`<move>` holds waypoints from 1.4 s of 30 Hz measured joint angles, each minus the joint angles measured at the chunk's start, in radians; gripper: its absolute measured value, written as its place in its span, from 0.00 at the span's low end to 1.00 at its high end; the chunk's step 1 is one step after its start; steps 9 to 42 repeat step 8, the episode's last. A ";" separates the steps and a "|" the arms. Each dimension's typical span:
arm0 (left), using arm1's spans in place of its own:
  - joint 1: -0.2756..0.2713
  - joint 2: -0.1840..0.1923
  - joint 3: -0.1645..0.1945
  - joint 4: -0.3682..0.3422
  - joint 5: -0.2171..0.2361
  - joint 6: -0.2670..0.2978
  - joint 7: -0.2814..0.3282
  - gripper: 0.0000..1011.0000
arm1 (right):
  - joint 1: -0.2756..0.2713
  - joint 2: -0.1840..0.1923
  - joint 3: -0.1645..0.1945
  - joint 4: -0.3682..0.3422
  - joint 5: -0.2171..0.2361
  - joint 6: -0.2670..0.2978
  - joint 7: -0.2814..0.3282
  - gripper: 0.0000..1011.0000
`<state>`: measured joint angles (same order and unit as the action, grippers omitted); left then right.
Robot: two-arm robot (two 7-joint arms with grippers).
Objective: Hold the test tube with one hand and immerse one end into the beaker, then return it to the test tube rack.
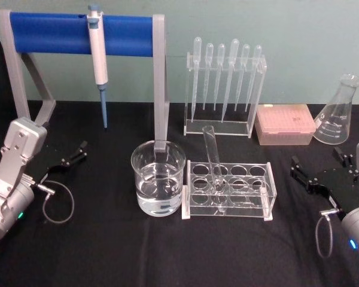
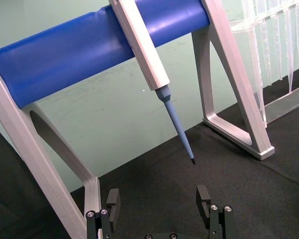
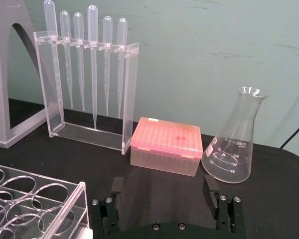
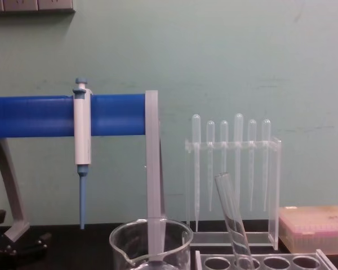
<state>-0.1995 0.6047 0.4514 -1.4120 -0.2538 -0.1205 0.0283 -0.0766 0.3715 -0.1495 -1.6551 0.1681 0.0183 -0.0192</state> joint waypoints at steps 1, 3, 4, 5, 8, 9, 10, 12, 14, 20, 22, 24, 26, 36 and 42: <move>0.000 0.000 0.000 0.000 0.000 0.000 0.000 0.99 | 0.000 0.001 0.000 0.000 0.002 0.000 0.002 0.99; 0.000 0.000 0.000 0.000 0.000 0.000 0.000 0.99 | -0.001 0.002 0.001 -0.001 0.004 0.000 0.004 0.99; 0.000 0.000 0.000 0.000 0.000 0.000 0.000 0.99 | -0.001 0.002 0.001 -0.001 0.006 0.000 0.004 0.99; 0.000 0.000 0.000 0.000 0.000 0.000 0.000 0.99 | -0.002 0.003 0.002 -0.002 0.007 0.000 0.006 0.99; 0.000 0.000 0.000 0.000 0.000 0.000 0.000 0.99 | -0.003 0.004 0.002 -0.003 0.010 0.000 0.008 0.99; 0.000 0.000 0.000 0.000 0.000 0.000 0.000 0.99 | -0.003 0.004 0.002 -0.003 0.010 0.000 0.008 0.99; 0.000 0.000 0.000 0.000 0.000 0.000 0.000 0.99 | -0.003 0.004 0.002 -0.003 0.010 0.000 0.008 0.99; 0.000 0.000 0.000 0.000 0.000 0.000 0.000 0.99 | -0.003 0.004 0.002 -0.003 0.010 0.000 0.008 0.99; 0.000 0.000 0.000 0.000 0.000 0.000 0.000 0.99 | -0.003 0.004 0.002 -0.003 0.010 0.000 0.008 0.99; 0.000 0.000 0.000 0.000 0.000 0.000 0.000 0.99 | -0.003 0.004 0.002 -0.003 0.010 0.000 0.008 0.99; 0.000 0.000 0.000 0.000 0.000 0.000 0.000 0.99 | -0.003 0.004 0.002 -0.003 0.010 0.000 0.008 0.99; 0.000 0.000 0.000 0.000 0.000 0.000 0.000 0.99 | -0.003 0.004 0.002 -0.003 0.010 0.000 0.008 0.99; 0.000 0.000 0.000 0.000 0.000 0.000 0.000 0.99 | -0.003 0.004 0.002 -0.003 0.010 0.000 0.008 0.99; 0.000 0.000 0.000 0.000 0.000 0.000 0.000 0.99 | -0.003 0.004 0.002 -0.003 0.010 0.000 0.008 0.99; 0.000 0.000 0.000 0.000 0.000 0.000 0.000 0.99 | -0.003 0.004 0.002 -0.003 0.010 0.000 0.008 0.99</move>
